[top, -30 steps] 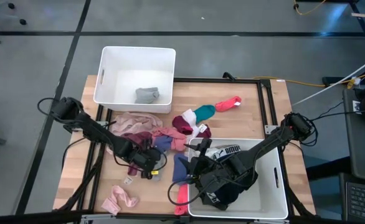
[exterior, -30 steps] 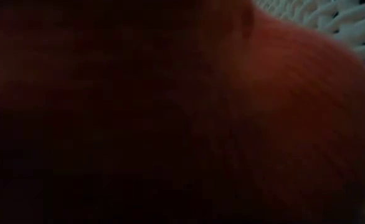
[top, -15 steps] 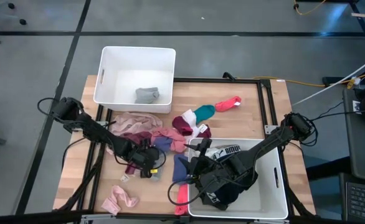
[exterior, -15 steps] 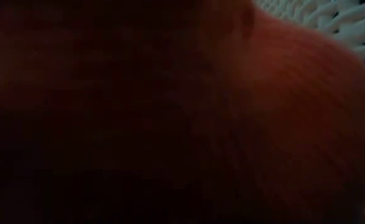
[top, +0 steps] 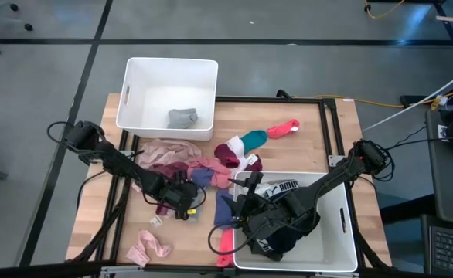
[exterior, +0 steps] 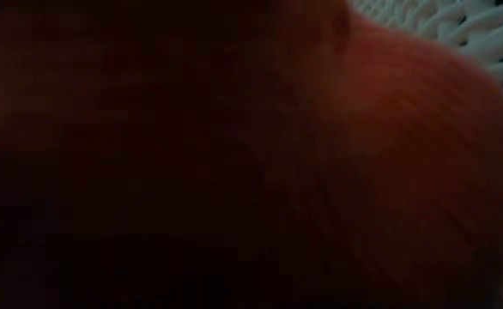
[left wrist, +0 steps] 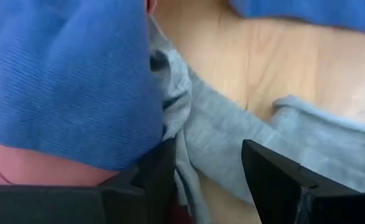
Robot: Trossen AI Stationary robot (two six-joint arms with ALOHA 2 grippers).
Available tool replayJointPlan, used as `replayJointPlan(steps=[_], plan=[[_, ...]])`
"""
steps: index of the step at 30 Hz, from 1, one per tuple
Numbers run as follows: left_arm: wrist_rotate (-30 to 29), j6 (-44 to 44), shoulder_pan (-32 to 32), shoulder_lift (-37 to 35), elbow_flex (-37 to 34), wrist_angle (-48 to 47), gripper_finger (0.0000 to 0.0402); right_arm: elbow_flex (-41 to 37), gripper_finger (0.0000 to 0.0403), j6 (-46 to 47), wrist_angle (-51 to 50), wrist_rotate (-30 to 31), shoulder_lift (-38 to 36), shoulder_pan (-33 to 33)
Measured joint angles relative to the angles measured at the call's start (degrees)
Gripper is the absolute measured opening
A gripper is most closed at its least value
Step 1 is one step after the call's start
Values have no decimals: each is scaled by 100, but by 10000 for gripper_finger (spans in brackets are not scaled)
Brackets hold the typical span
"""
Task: Sort clothes
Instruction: Put the gray sock into the top white bin
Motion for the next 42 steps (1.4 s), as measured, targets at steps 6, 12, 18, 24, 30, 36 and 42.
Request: replayJointPlan(steps=[6,12,18,24,30,36,42], plan=[[-107,175,-8,-40,96,7,174,0,280,9,4,0,0,-7],[-5,-71,-3,-34,-386,330,174,0,280,15,0,0,0,-9],[253,-179,3,-36,-860,1412,169,0,280,21,6,-23,0,-39],[190,-252,38,-51,-1105,1595,104,0,280,22,7,-15,0,-42],[209,-30,34,-47,-968,1424,12,0,280,22,7,-11,0,-42],[675,411,23,-338,-188,205,8,0,280,20,7,0,0,-37],[658,979,27,-1123,632,-831,8,0,280,17,7,2,0,-37]])
